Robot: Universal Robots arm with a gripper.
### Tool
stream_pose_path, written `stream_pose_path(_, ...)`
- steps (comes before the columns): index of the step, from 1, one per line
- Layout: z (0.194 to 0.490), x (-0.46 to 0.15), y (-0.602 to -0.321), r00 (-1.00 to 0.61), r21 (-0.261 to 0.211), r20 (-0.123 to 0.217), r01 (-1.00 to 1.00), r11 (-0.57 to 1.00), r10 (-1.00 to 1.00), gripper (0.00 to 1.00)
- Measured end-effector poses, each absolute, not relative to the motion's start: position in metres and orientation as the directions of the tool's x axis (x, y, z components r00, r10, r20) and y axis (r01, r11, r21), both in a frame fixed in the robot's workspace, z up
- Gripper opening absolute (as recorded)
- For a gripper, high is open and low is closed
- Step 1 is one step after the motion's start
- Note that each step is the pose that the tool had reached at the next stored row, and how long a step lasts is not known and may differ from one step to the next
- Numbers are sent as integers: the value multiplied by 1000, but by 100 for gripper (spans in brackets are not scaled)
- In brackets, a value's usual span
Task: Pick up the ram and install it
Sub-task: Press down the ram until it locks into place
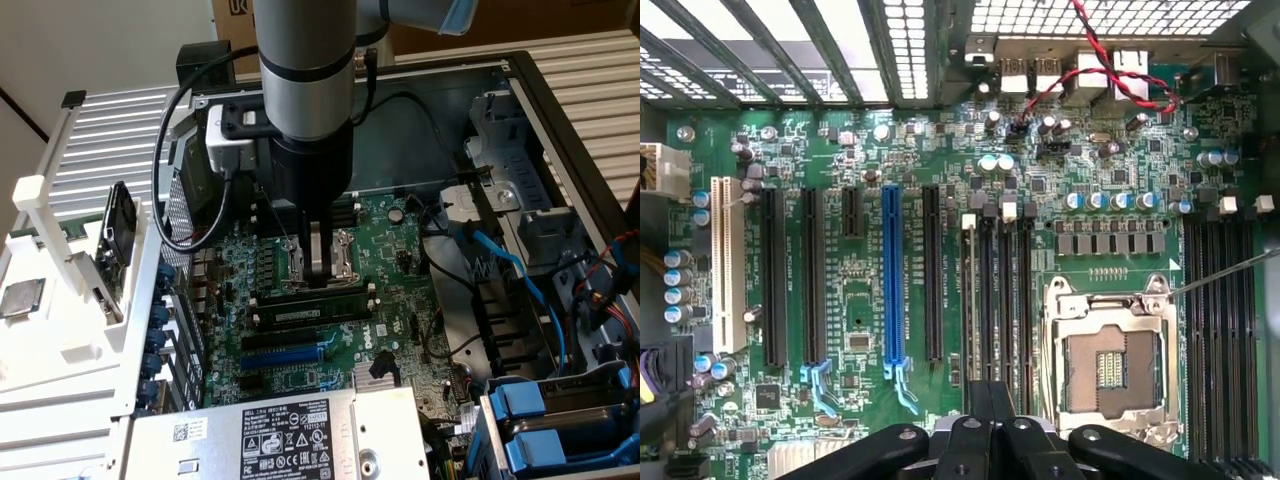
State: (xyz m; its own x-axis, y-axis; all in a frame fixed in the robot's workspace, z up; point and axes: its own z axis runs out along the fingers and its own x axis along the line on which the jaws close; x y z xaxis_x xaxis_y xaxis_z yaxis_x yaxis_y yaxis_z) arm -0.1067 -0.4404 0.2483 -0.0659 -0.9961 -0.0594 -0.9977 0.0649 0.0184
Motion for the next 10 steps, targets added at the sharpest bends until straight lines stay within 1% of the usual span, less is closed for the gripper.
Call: stream_pose_path(10, 248, -107, -440, -207, 18, -59, -978, 207, -977, 11)
